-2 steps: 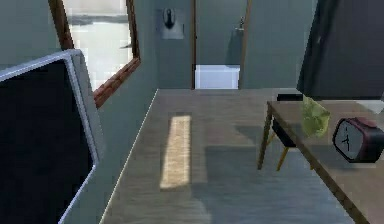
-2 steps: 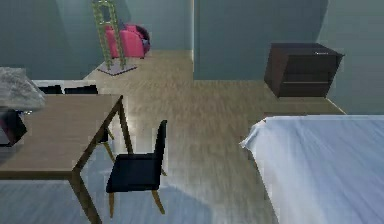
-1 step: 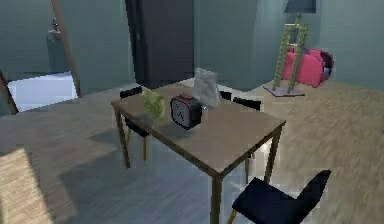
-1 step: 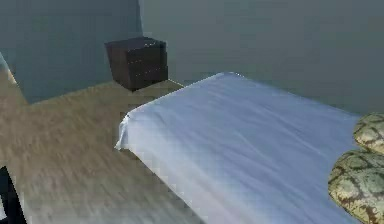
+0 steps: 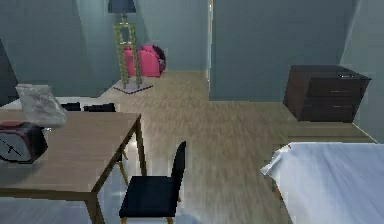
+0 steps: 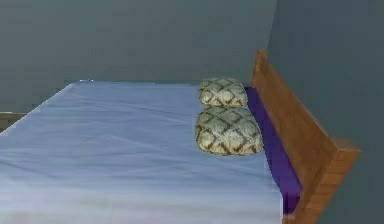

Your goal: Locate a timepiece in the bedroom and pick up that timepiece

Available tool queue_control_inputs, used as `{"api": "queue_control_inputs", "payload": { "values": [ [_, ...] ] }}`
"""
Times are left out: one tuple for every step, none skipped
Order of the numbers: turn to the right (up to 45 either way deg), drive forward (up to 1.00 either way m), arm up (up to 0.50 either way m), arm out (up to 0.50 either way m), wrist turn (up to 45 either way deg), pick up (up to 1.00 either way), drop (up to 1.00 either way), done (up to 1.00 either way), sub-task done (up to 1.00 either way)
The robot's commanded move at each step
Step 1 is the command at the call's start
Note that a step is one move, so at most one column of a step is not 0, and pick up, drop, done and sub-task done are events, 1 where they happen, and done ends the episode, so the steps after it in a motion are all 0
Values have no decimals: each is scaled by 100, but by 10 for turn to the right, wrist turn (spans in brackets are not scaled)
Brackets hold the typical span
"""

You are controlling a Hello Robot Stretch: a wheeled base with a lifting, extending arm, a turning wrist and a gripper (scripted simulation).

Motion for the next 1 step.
{"api": "queue_control_inputs", "payload": {
  "values": [
    [0, 30, 0, 0, 0, 0, 0, 0, 0]
  ]
}}
